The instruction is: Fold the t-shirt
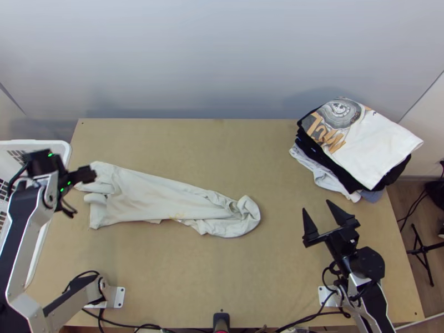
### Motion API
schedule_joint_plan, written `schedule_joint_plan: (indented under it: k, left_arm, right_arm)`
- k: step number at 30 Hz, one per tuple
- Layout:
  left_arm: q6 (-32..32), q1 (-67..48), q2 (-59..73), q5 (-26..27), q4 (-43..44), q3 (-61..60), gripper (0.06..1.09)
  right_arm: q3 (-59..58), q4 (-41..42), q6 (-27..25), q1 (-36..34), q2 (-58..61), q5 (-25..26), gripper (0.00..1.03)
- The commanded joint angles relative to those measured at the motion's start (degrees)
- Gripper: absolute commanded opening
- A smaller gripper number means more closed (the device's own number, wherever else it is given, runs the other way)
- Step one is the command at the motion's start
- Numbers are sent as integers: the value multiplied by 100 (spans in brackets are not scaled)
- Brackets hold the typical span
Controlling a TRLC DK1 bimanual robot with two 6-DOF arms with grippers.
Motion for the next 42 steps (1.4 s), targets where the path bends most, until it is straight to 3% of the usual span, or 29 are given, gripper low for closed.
schedule_joint_plan:
  k: [1, 8, 11, 16, 18, 22, 24, 27, 36, 42]
  left_arm:
    - [79, 598, -488, 218, -87, -580, 105]
    - [-194, 106, -453, 367, -324, -369, 105]
    - [-325, -105, -339, 385, -315, -308, 105]
    - [-607, -562, -198, 394, -263, -282, 105]
    - [-730, -791, -198, 394, -245, -273, 105]
    - [-862, -1037, -198, 394, -219, -282, 105]
    - [-870, -1054, -198, 394, -192, -343, 105]
    - [-853, -1054, -207, 394, -69, -475, 105]
    - [-826, -1169, -198, 394, 309, -853, 105]
    - [-791, -1239, -128, 394, 414, -923, 105]
  right_arm:
    - [19, -91, 659, 497, 3, 191, 98]
    - [186, -153, 914, 584, 574, 209, 98]
    - [977, -416, 923, 584, 2297, 182, 98]
    - [3385, -2315, 1134, 672, 5549, -99, 98]
    - [3974, -2658, 1521, 1033, 5857, -125, 98]
    - [4791, -2974, 3111, 1595, 6182, -187, 98]
    - [5160, -3334, 4043, 1604, 6683, -600, 98]
    - [5459, -3589, 4553, 1780, 7034, -776, 98]
    - [5661, -4327, 5282, 3256, 7931, -907, 92]
    - [6162, -4407, 5282, 3731, 8599, -635, 68]
